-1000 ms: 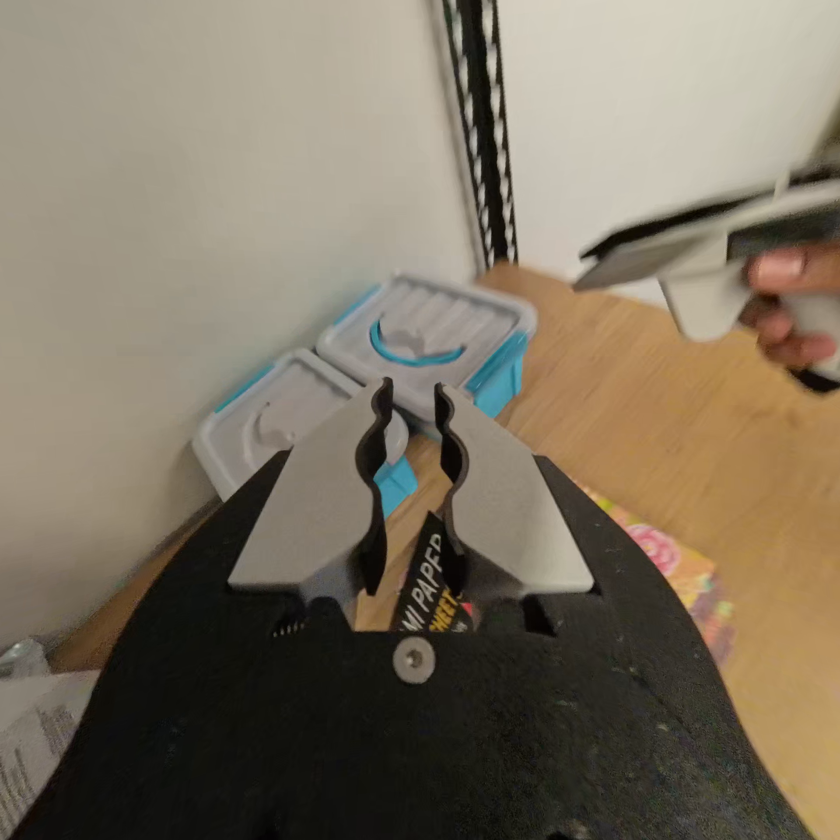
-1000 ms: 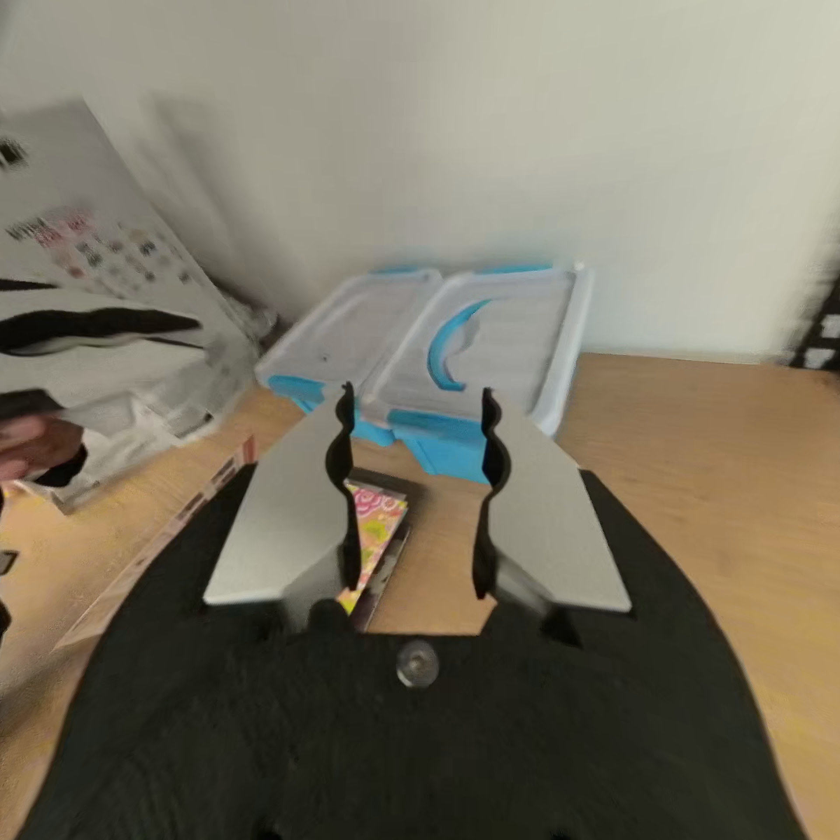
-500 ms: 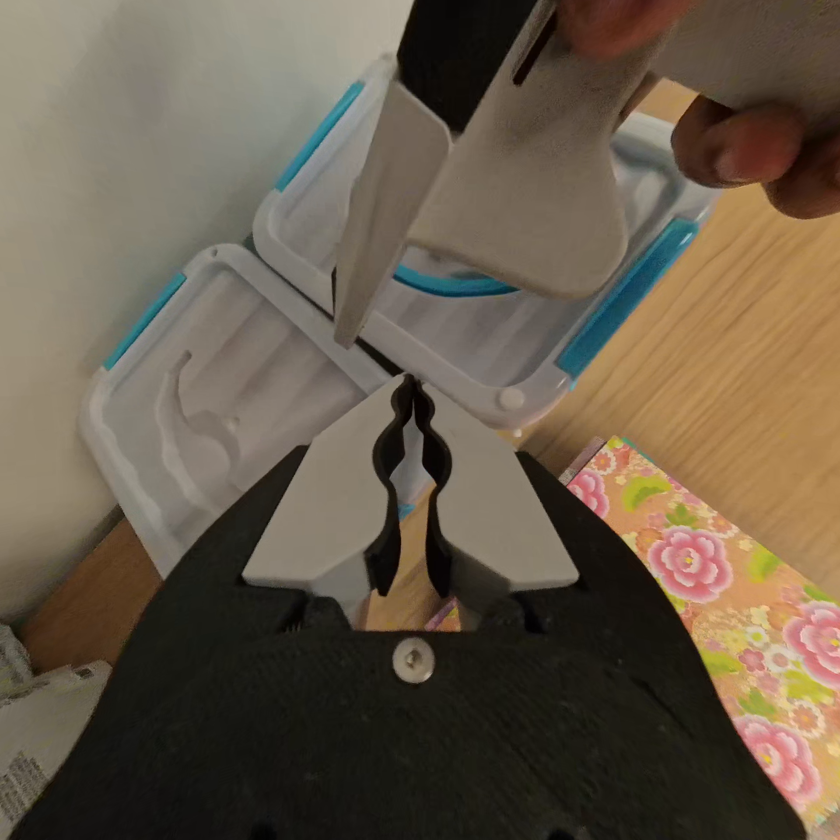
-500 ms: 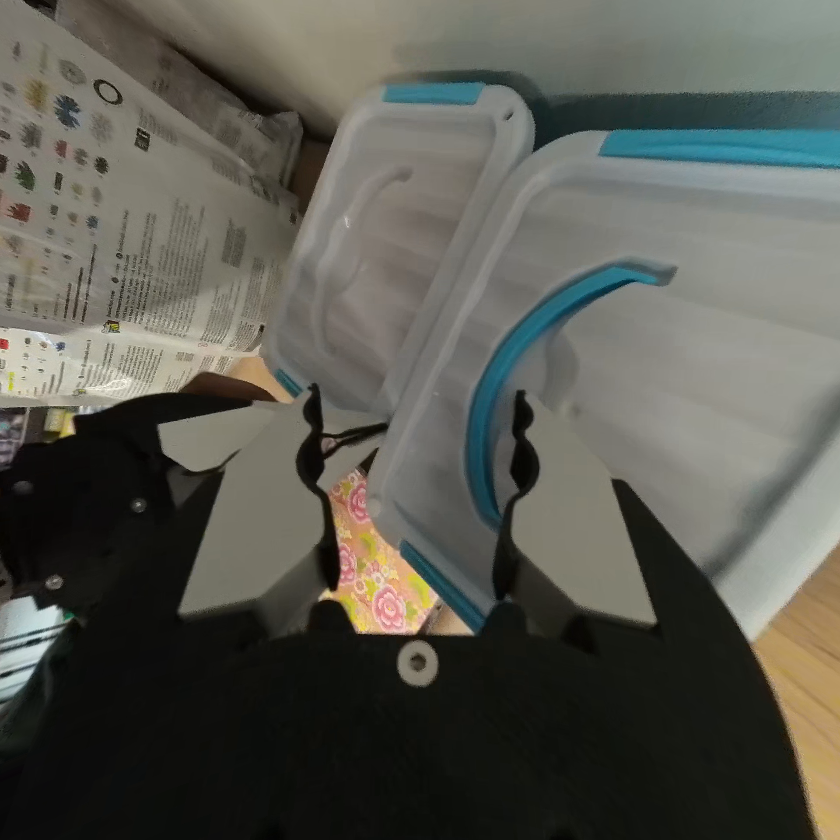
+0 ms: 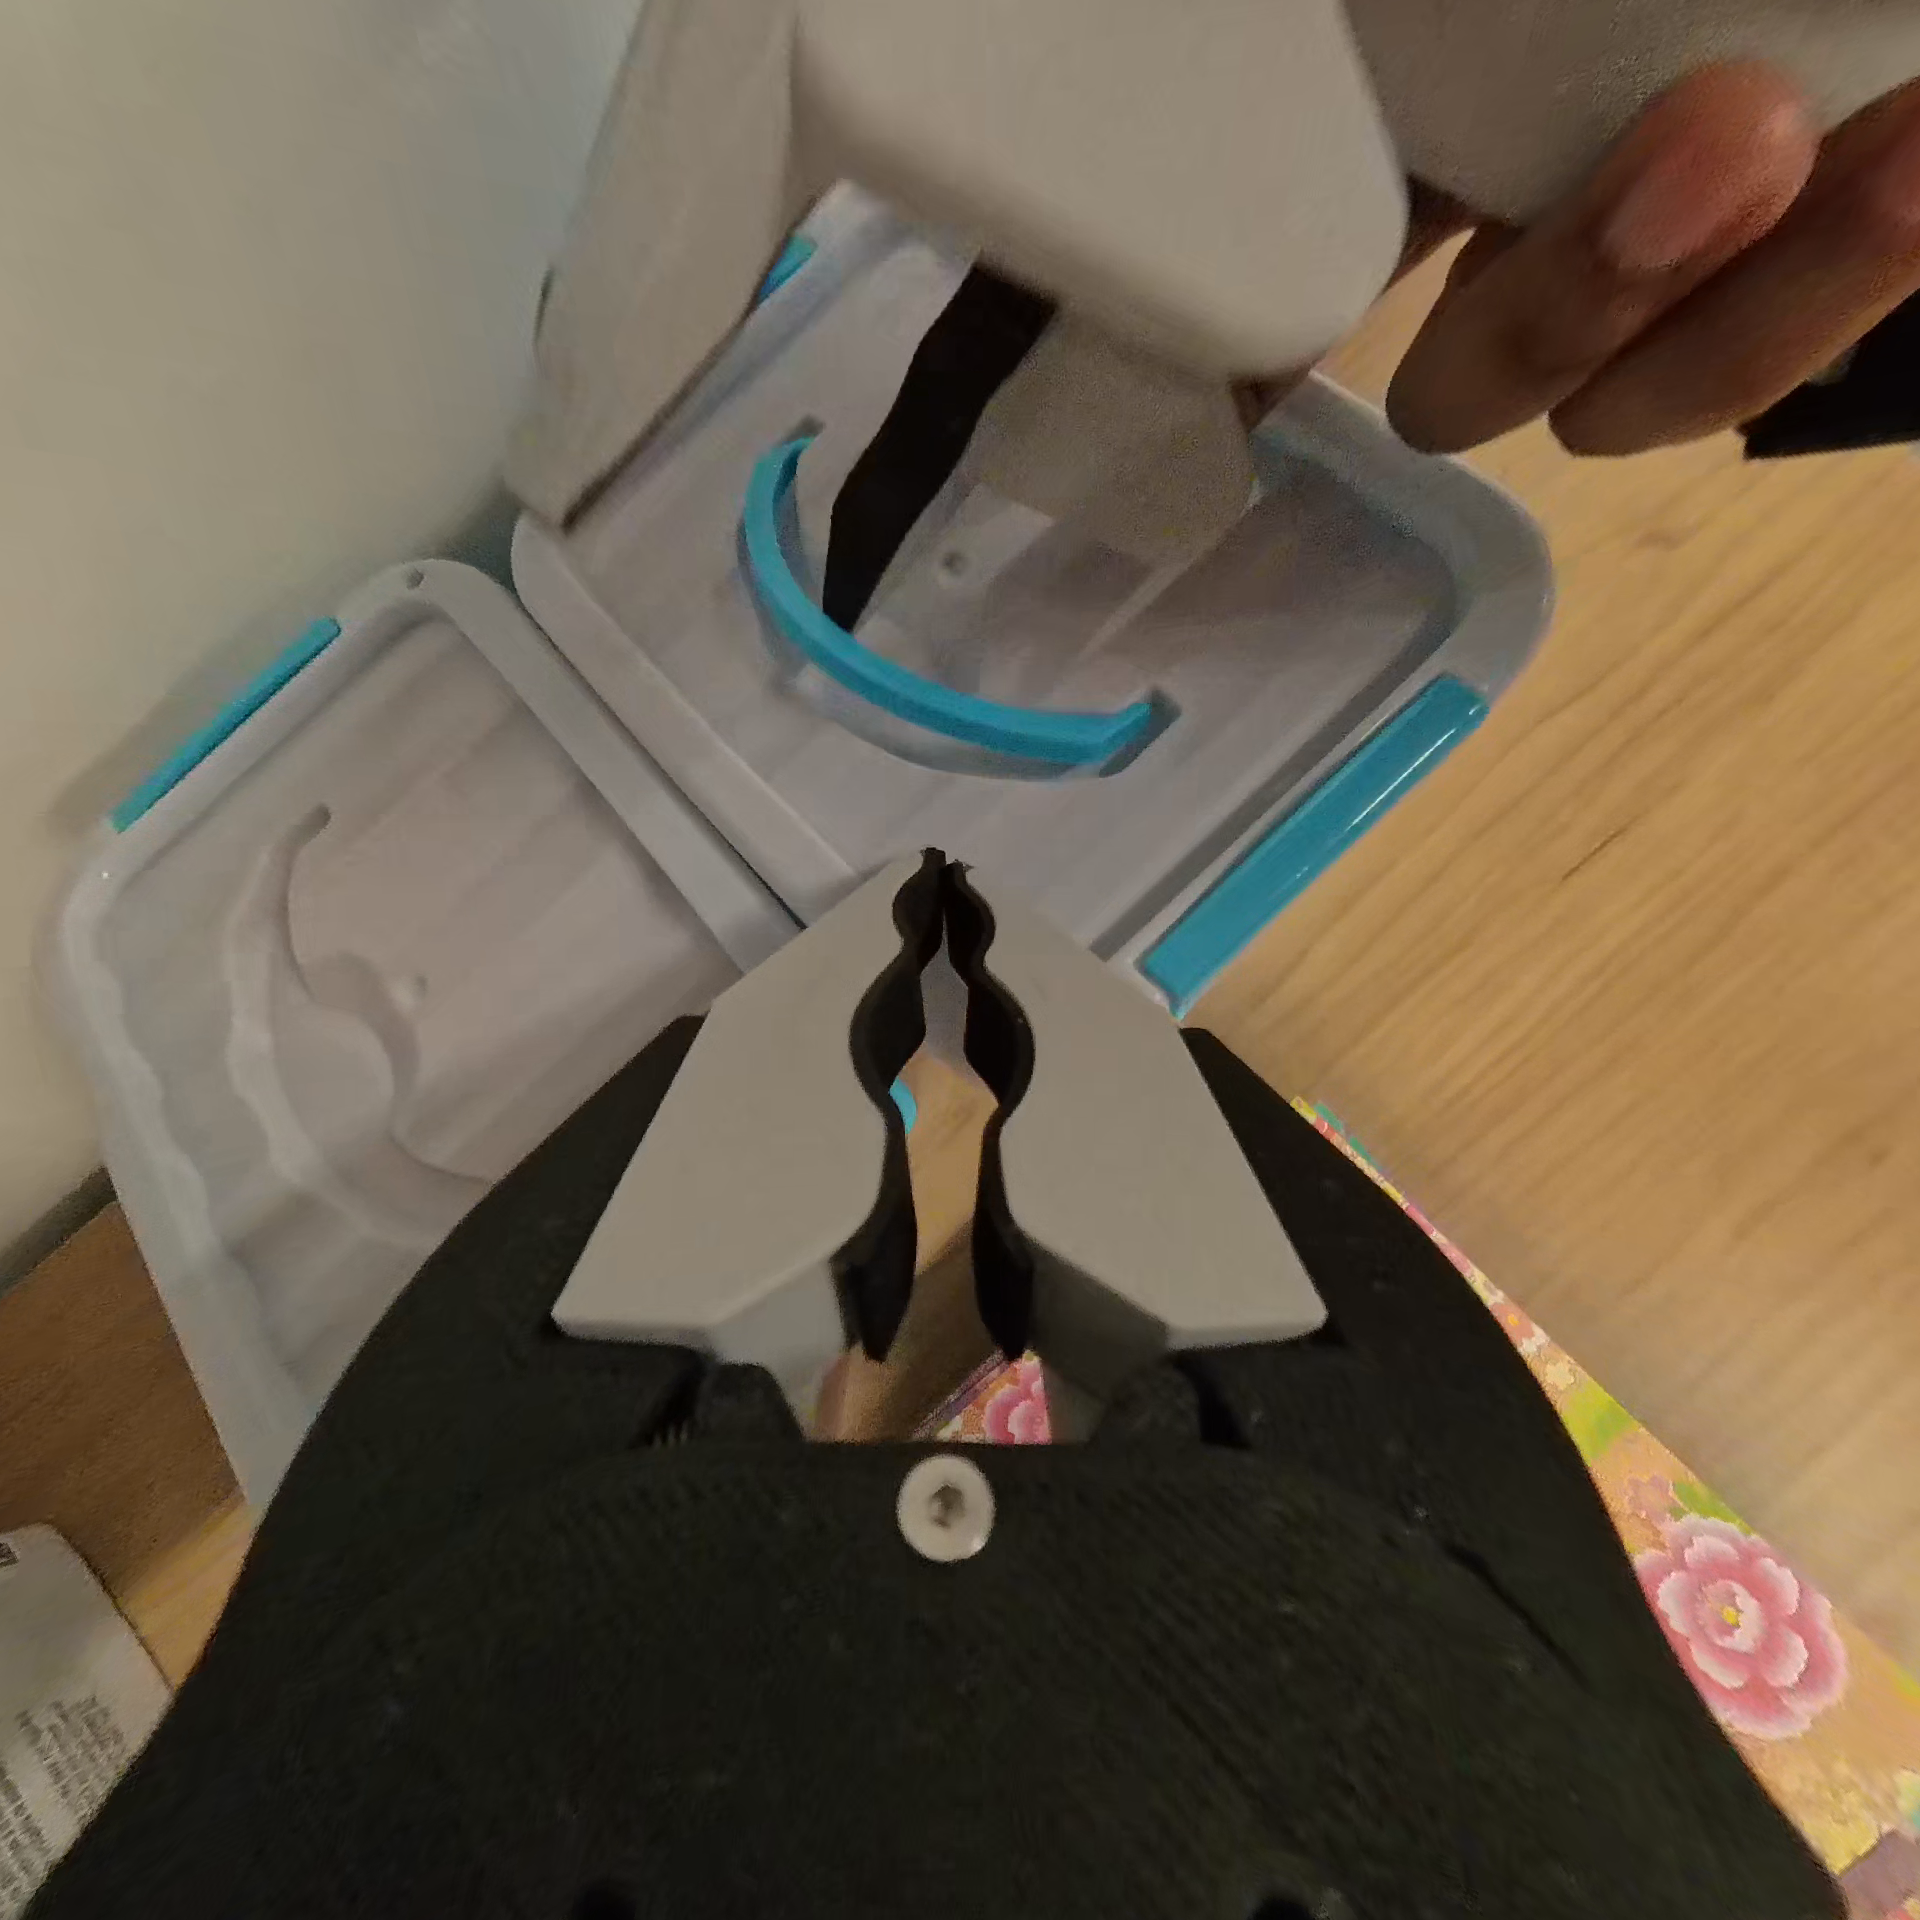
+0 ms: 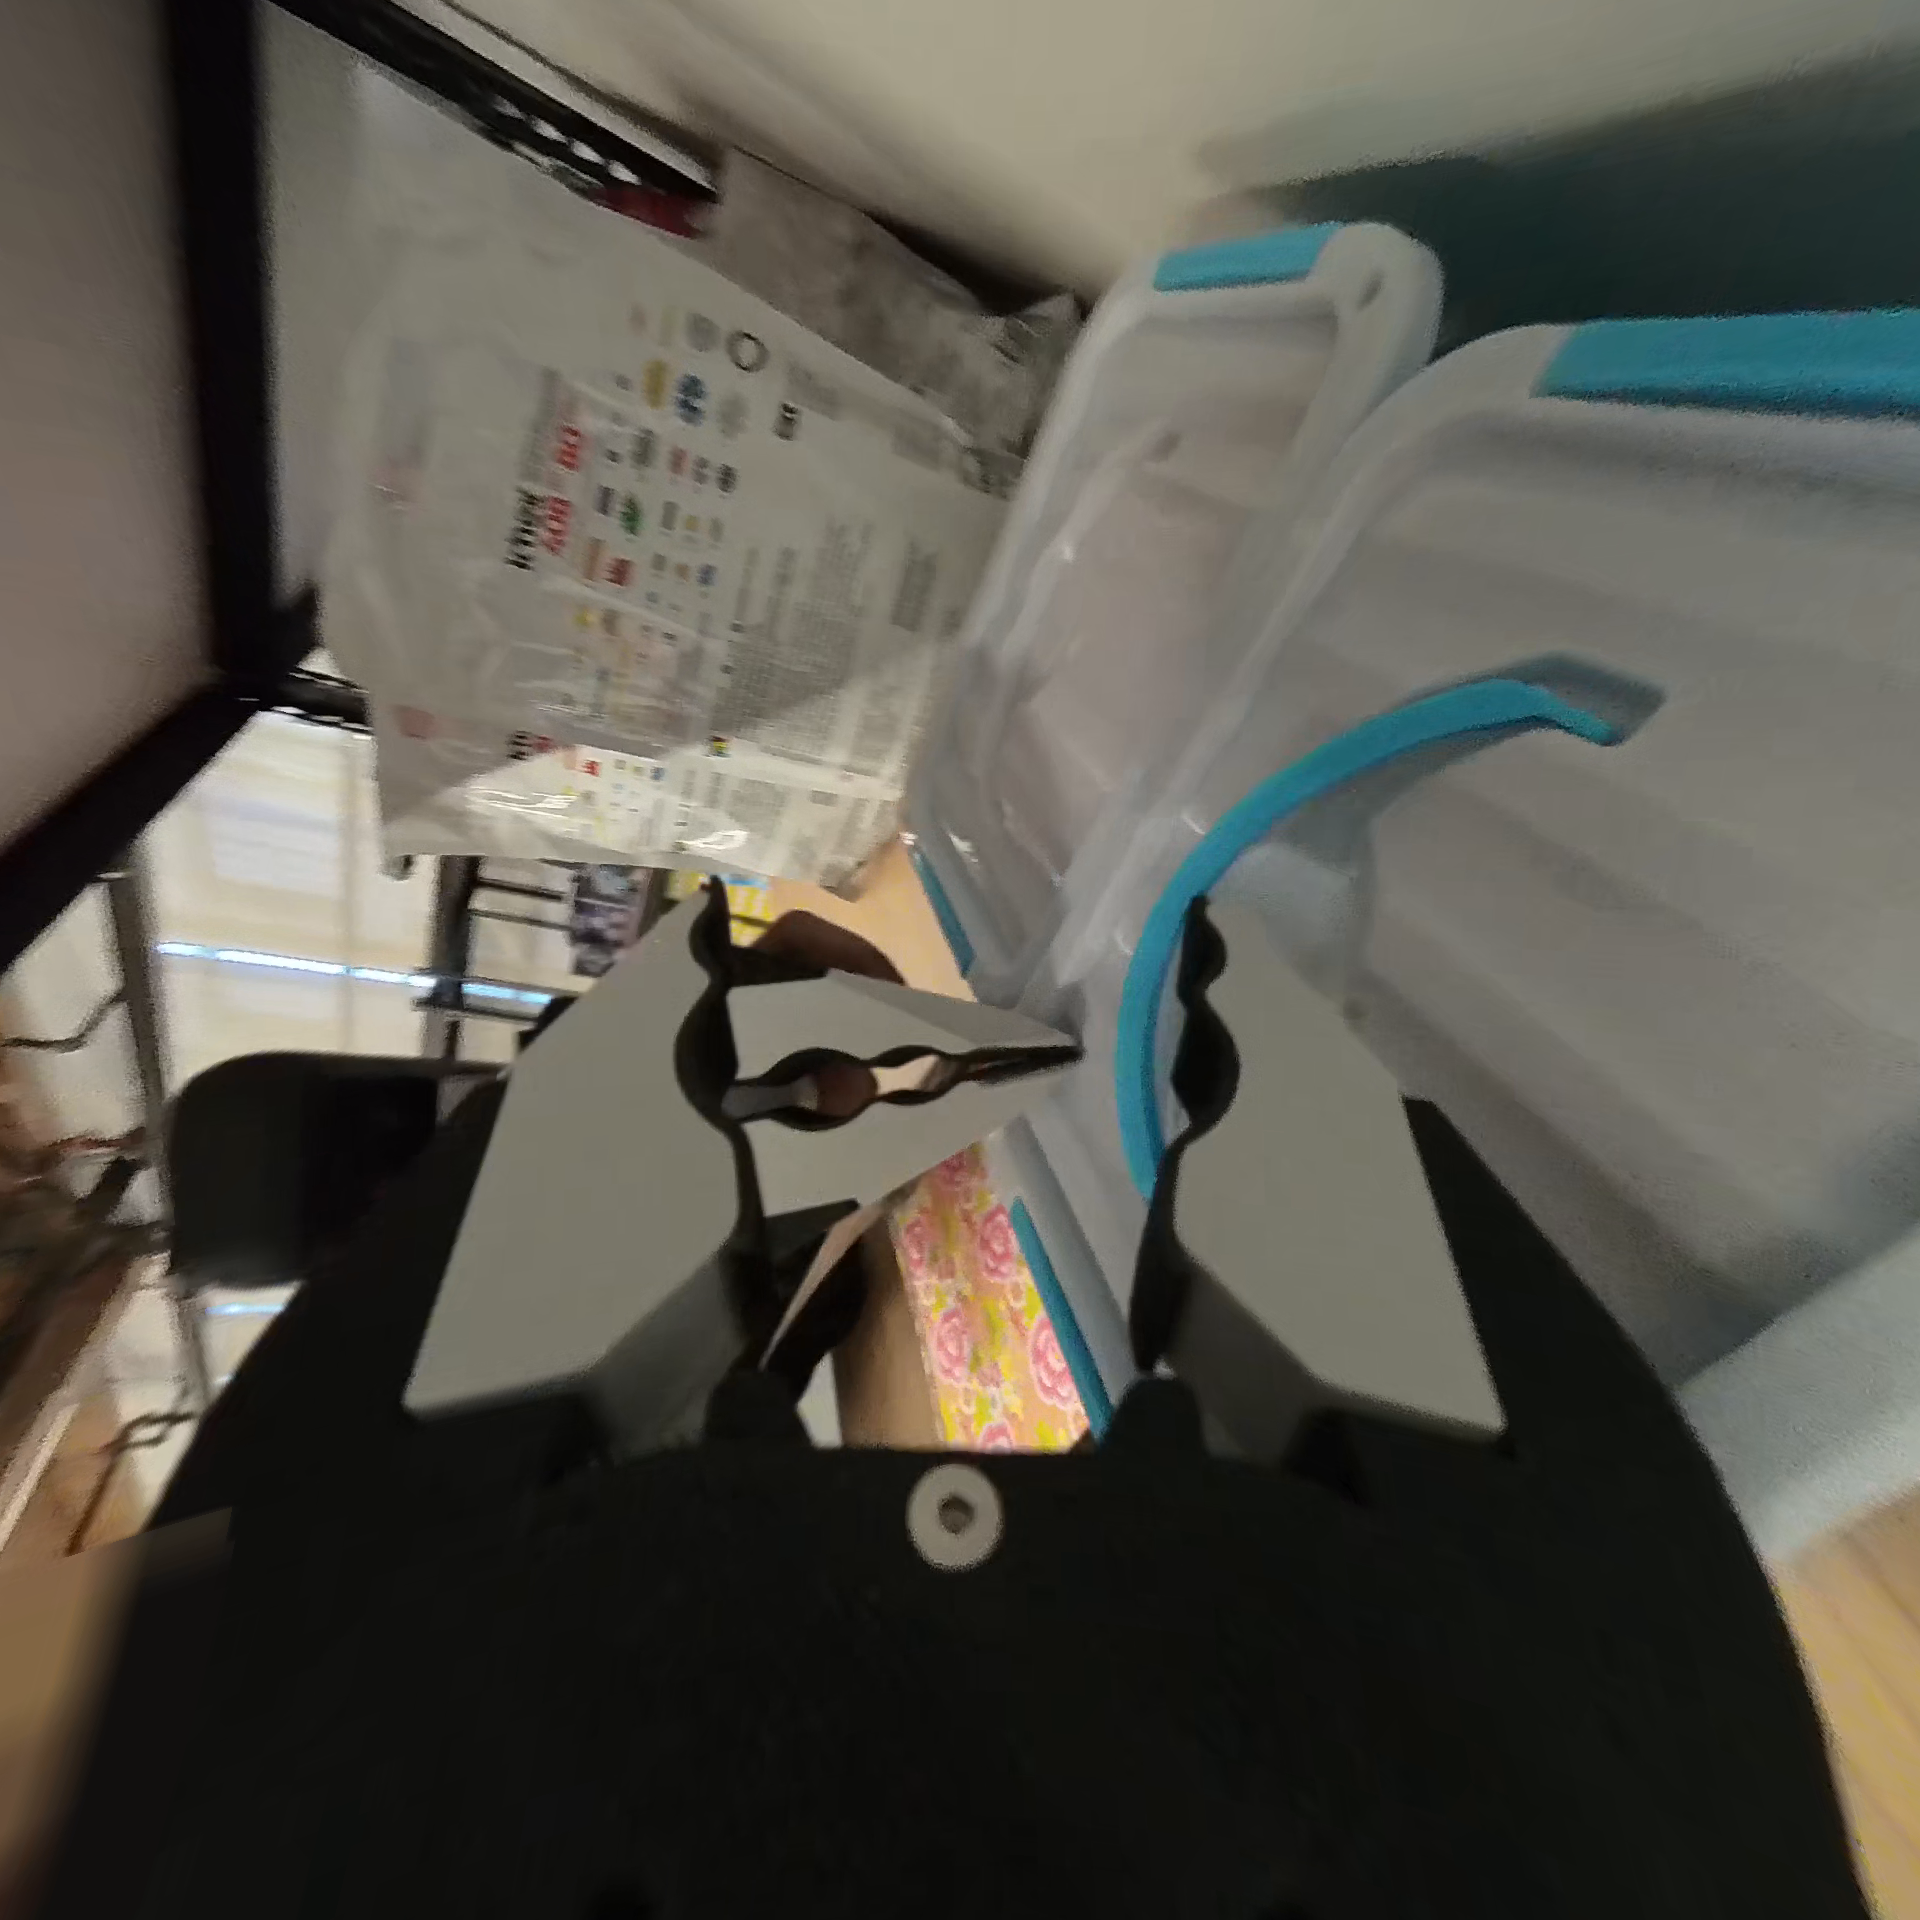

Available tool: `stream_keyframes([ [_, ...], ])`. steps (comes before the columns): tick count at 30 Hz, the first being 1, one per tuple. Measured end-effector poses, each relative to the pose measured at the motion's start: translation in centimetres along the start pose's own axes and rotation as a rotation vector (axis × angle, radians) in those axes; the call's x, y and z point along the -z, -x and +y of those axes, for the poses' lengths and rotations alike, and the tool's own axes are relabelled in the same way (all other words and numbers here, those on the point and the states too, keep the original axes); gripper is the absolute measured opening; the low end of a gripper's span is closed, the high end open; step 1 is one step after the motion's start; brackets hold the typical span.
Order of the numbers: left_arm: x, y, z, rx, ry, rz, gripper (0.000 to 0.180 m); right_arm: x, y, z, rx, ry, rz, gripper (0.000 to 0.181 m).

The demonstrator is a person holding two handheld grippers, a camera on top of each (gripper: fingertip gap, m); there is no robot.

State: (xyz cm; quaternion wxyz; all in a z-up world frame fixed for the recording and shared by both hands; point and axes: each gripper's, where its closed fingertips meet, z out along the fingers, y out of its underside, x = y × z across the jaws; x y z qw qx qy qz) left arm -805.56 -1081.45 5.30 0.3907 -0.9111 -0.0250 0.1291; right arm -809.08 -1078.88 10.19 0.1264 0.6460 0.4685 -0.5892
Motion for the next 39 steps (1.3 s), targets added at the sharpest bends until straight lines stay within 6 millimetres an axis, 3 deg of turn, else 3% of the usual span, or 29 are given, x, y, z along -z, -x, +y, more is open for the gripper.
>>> stream_keyframes([
  [4, 0.0, 0.0, 0.0, -0.005, 0.016, 0.009, 0.0, 1.7, 0.7, -0.3, 0.011, -0.052, -0.103, 0.085],
  [7, 0.0, 0.0, 0.0, -0.014, 0.019, 0.019, 0.0, 3.3, -0.1, -1.2, 0.092, -0.214, 0.013, 0.071],
  [10, -0.1, 0.0, 0.0, -0.028, 0.016, 0.016, 0.0, 4.5, -1.3, -1.5, 0.26, -0.362, 0.283, 0.053],
  [12, -0.1, 0.0, 0.0, -0.031, 0.009, 0.021, 0.0, 4.4, -2.4, -0.6, 0.44, -0.347, 0.551, 0.052],
  [14, -0.1, -0.1, -0.1, -0.024, -0.002, 0.03, 0.0, 3.6, -2.2, 0.4, 0.621, -0.317, 0.735, 0.048],
  [17, -0.1, -0.1, -0.1, -0.021, -0.016, 0.043, 0.0, 3.1, -2.3, 0.7, 0.807, -0.266, 0.946, 0.021],
  [19, 0.0, 0.0, 0.1, -0.034, -0.003, 0.052, 0.001, 4.2, -2.1, 0.1, 0.835, -0.303, 1.025, 0.0],
  [21, 0.1, 0.1, 0.2, -0.029, 0.0, 0.064, 0.001, 6.4, -2.7, -0.2, 0.79, -0.335, 1.098, 0.0],
  [24, 0.1, 0.1, 0.2, -0.04, 0.005, 0.071, 0.001, 6.8, -4.0, 1.1, 0.625, -0.356, 0.965, 0.005],
  [28, 0.0, 0.1, 0.1, -0.06, 0.009, 0.067, 0.001, 4.3, -1.2, 1.6, 0.583, -0.443, 0.66, 0.04],
  [31, 0.0, 0.1, 0.1, -0.063, 0.006, 0.062, 0.001, 3.9, -3.7, 1.4, 0.615, -0.365, 0.817, 0.028],
  [32, 0.0, 0.1, 0.1, -0.065, 0.006, 0.059, 0.001, 3.9, -3.8, 1.3, 0.627, -0.379, 0.817, 0.026],
  [33, 0.0, 0.1, 0.1, -0.067, 0.004, 0.056, 0.001, 4.1, -3.5, 1.3, 0.599, -0.416, 0.785, 0.011],
  [36, 0.0, 0.1, 0.1, -0.069, 0.006, 0.05, 0.001, 4.7, -3.9, 1.4, 0.499, -0.431, 0.703, 0.011],
  [39, 0.0, 0.1, 0.1, -0.073, 0.005, 0.047, 0.0, 4.2, -3.6, 1.4, 0.51, -0.425, 0.686, 0.01],
])
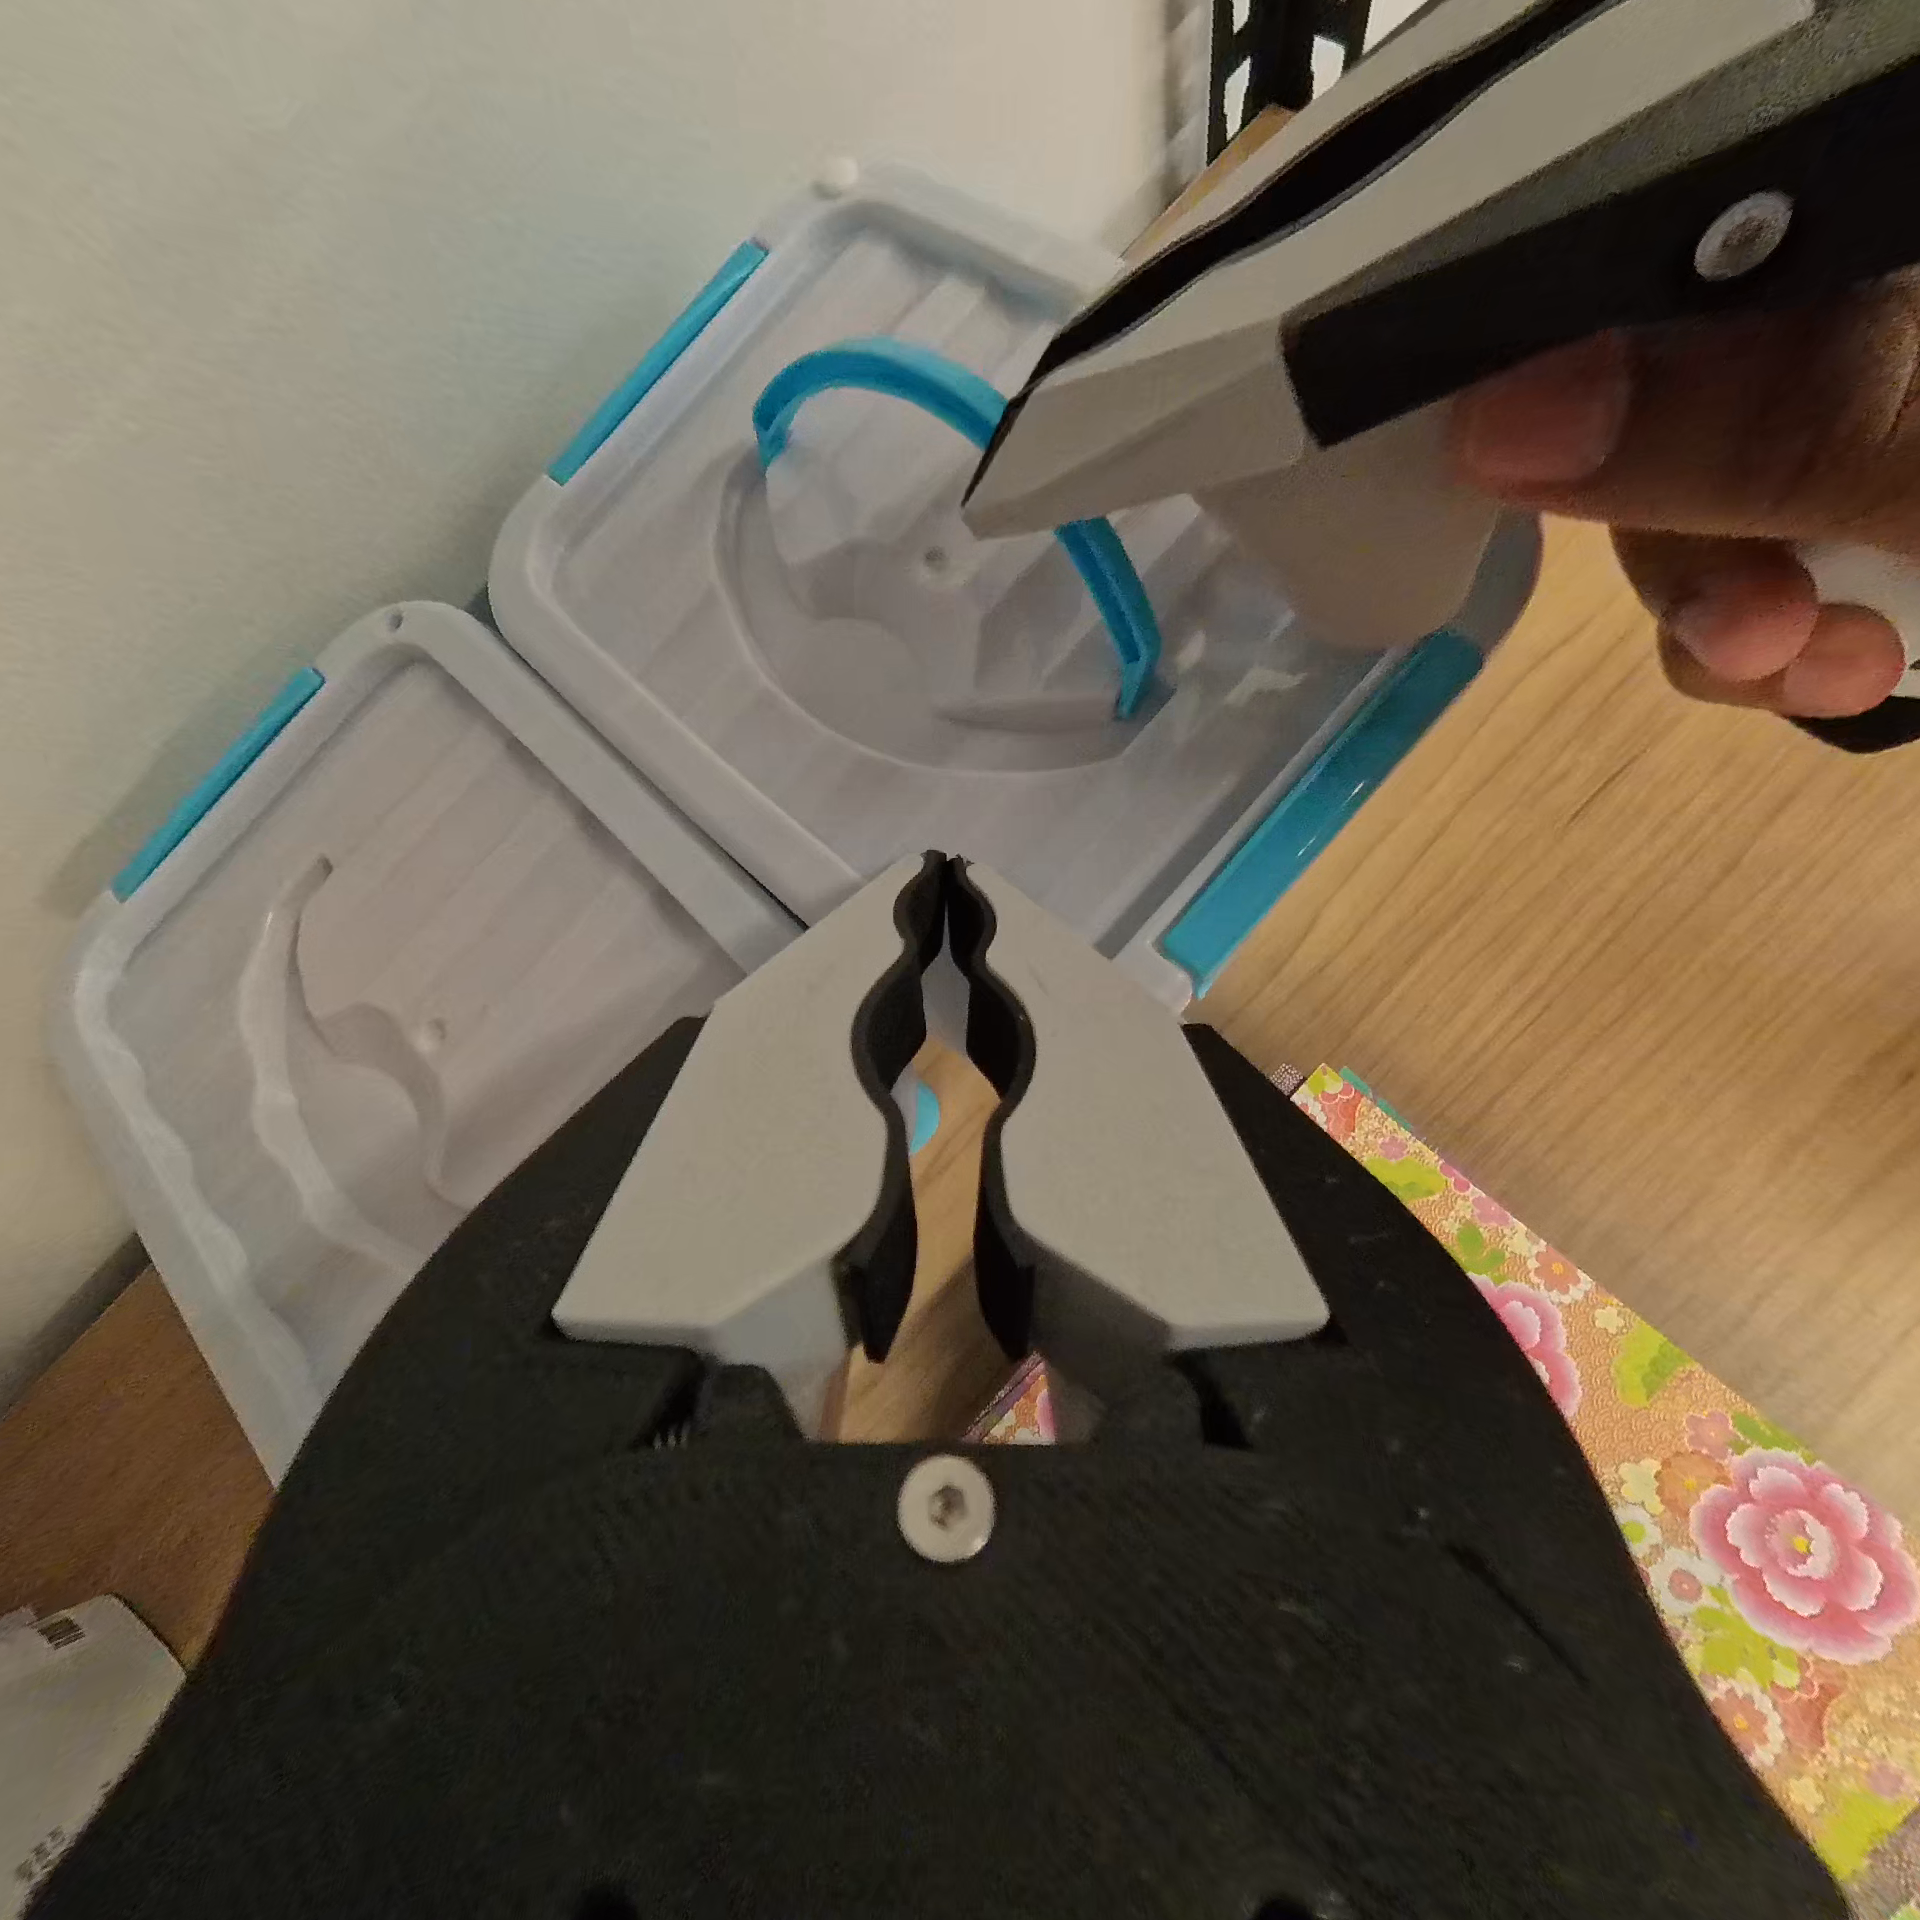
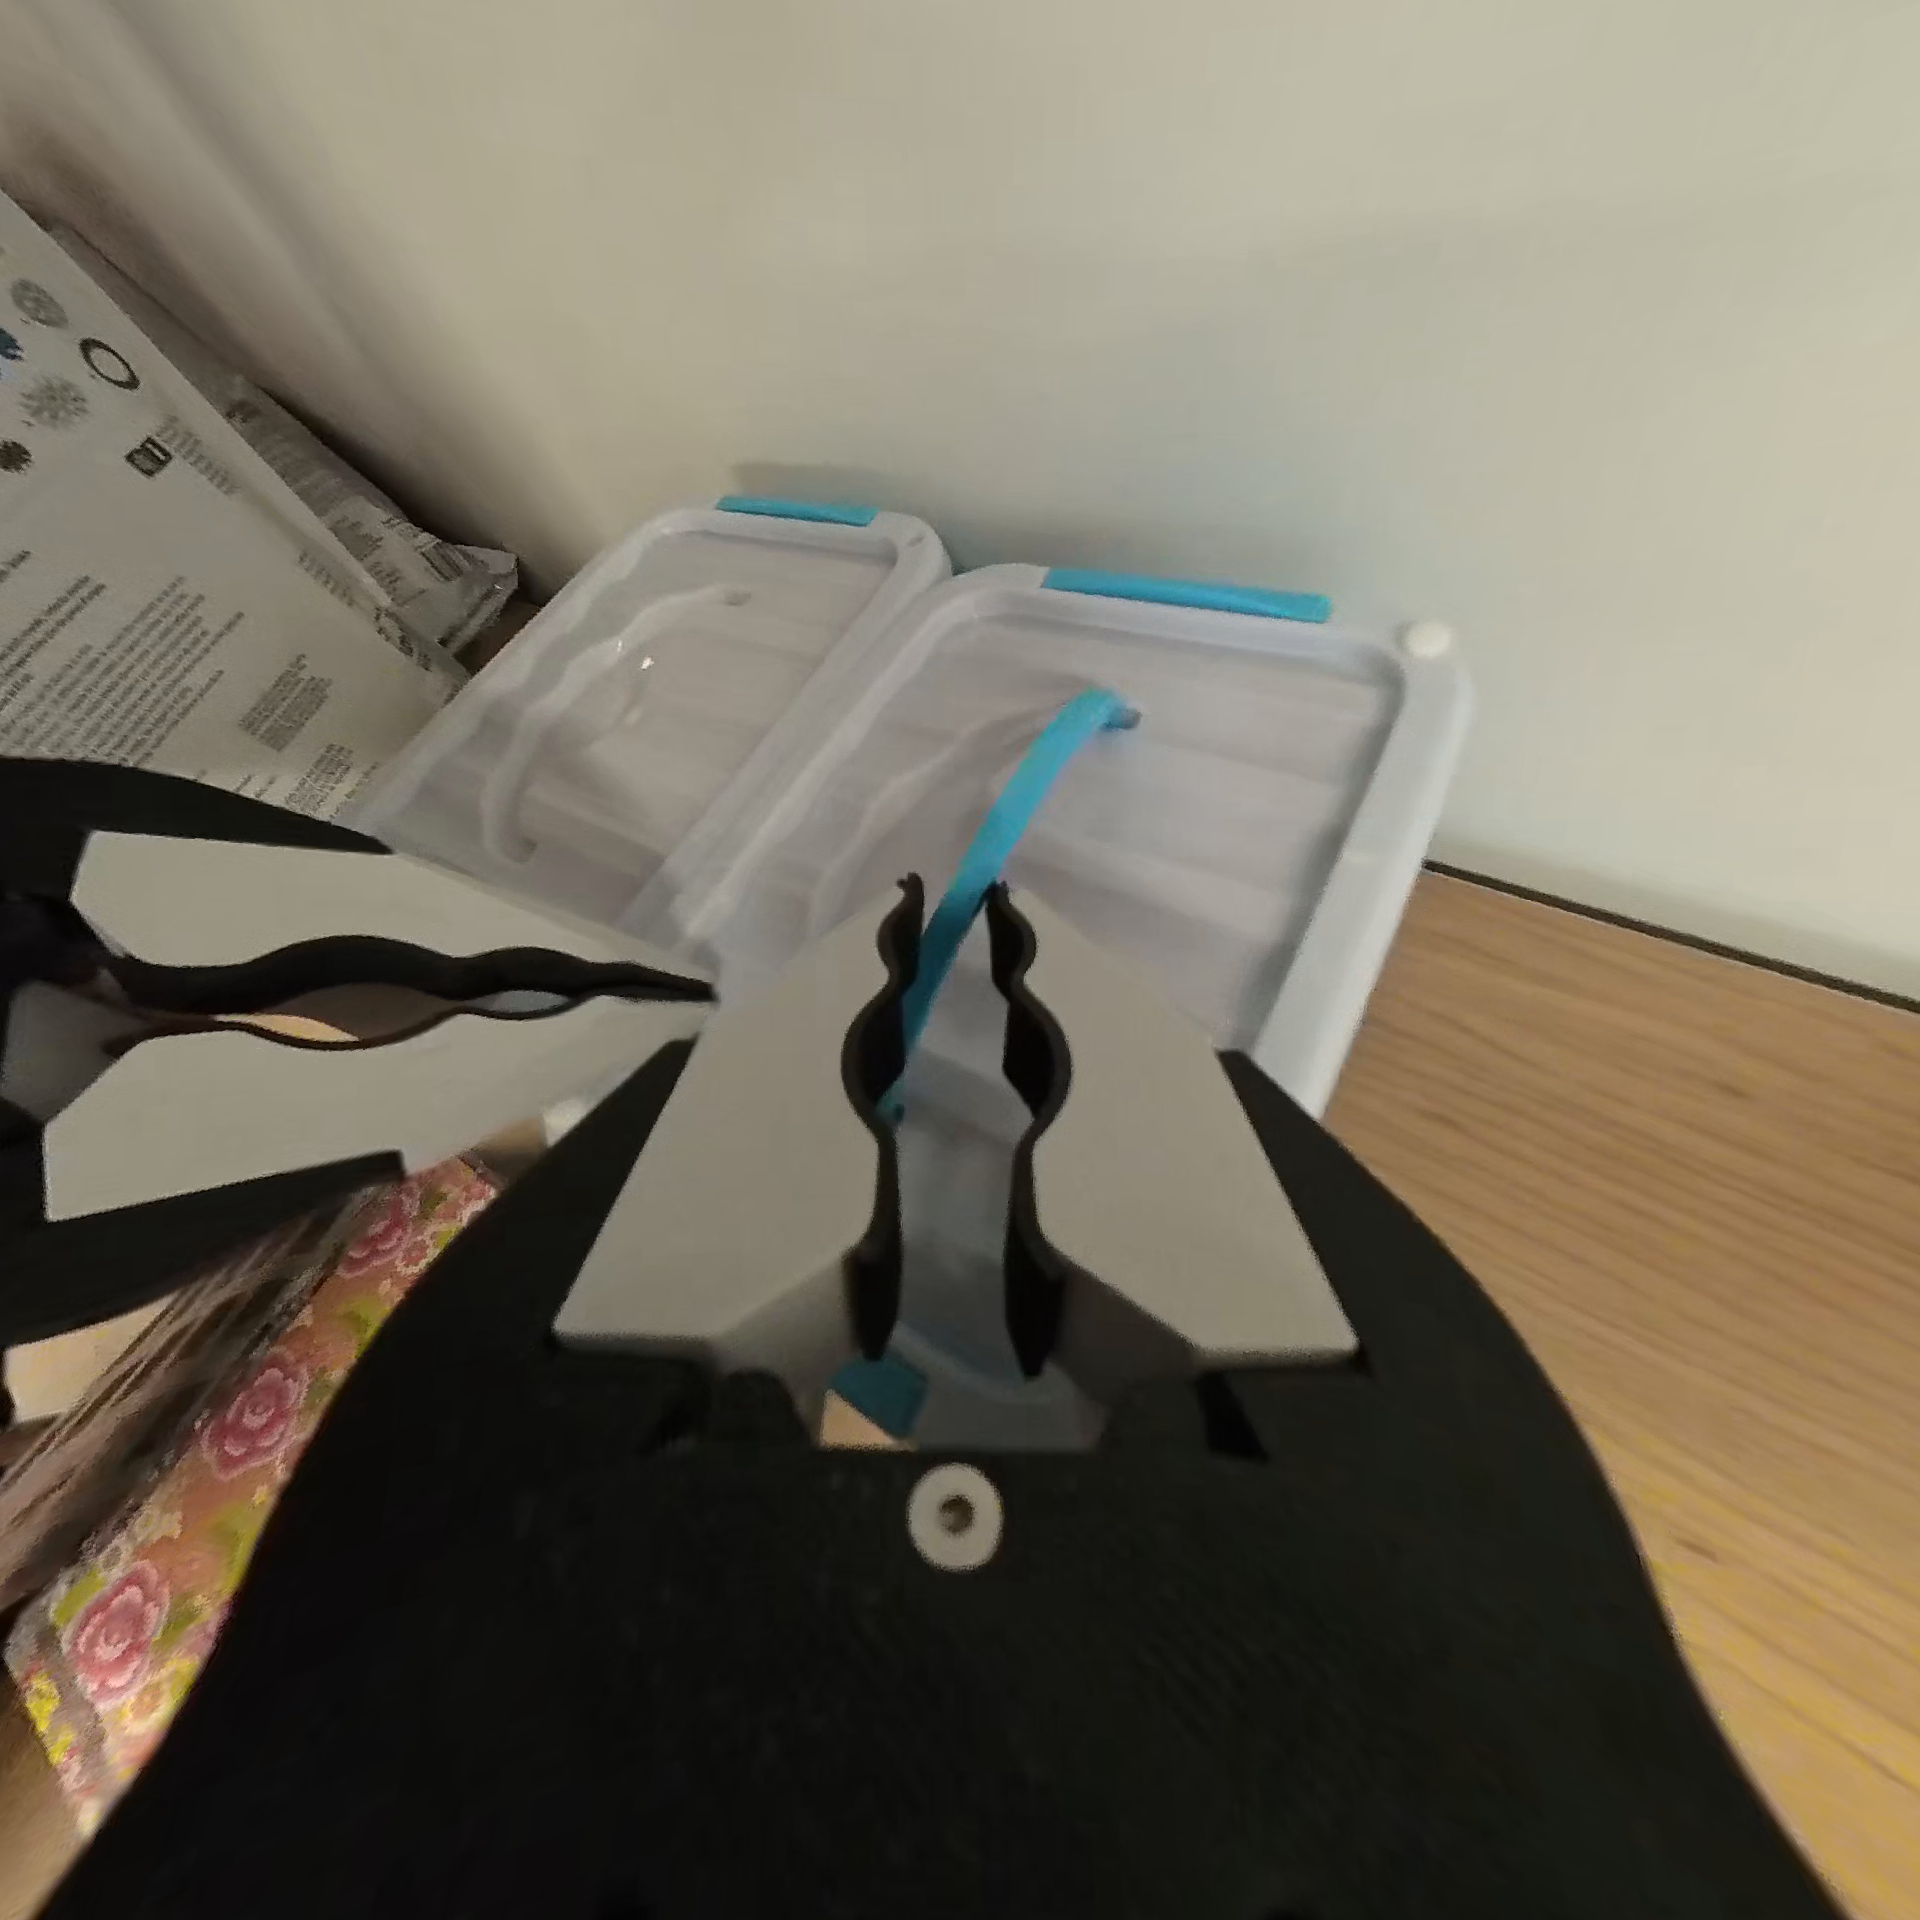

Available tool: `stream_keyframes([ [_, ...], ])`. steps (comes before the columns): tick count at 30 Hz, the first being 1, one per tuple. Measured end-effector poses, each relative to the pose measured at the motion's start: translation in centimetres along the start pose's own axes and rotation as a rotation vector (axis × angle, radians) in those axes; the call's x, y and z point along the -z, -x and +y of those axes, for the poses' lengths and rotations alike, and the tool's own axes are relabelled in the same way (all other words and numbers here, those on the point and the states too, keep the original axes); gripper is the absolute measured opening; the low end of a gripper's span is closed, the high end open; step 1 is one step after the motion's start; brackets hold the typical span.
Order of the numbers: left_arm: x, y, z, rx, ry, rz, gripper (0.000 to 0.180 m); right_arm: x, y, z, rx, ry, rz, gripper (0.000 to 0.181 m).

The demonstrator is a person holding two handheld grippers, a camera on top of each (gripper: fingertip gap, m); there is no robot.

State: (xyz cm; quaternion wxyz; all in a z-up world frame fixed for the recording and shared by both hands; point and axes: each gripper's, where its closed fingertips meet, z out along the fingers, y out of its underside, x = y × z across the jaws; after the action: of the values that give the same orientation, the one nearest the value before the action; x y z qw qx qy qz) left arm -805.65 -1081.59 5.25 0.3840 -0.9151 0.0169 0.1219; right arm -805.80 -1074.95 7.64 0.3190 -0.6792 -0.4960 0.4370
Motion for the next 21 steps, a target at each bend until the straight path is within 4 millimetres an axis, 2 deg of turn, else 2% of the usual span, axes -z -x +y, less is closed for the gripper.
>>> stream_keyframes([
  [4, -0.1, -0.1, -0.1, 0.002, -0.007, 0.001, 0.001, -1.7, 2.4, 0.6, 0.158, 0.058, 0.038, 0.008],
  [6, -0.1, -0.1, -0.1, 0.0, -0.009, -0.001, 0.001, -2.3, 2.6, 0.8, 0.258, 0.086, 0.108, 0.008],
  [9, -0.2, -0.1, -0.1, 0.003, -0.009, 0.002, 0.001, -2.3, 2.6, 0.8, 0.315, 0.118, 0.148, 0.009],
  [13, -0.2, -0.1, -0.2, 0.012, -0.012, 0.012, 0.001, -1.5, 2.0, 0.3, 0.228, 0.088, 0.115, 0.01],
  [16, -0.2, -0.1, -0.1, 0.015, -0.012, 0.018, 0.001, 0.1, 0.2, -0.3, 0.169, 0.083, 0.148, 0.009],
  [18, -0.2, -0.1, -0.2, 0.015, -0.012, 0.02, 0.001, 0.7, -1.0, 0.1, 0.143, 0.109, 0.168, 0.01],
  [21, -0.2, -0.1, -0.2, 0.014, -0.011, 0.018, 0.001, 0.5, -0.6, -0.1, 0.104, 0.09, 0.128, 0.01],
])
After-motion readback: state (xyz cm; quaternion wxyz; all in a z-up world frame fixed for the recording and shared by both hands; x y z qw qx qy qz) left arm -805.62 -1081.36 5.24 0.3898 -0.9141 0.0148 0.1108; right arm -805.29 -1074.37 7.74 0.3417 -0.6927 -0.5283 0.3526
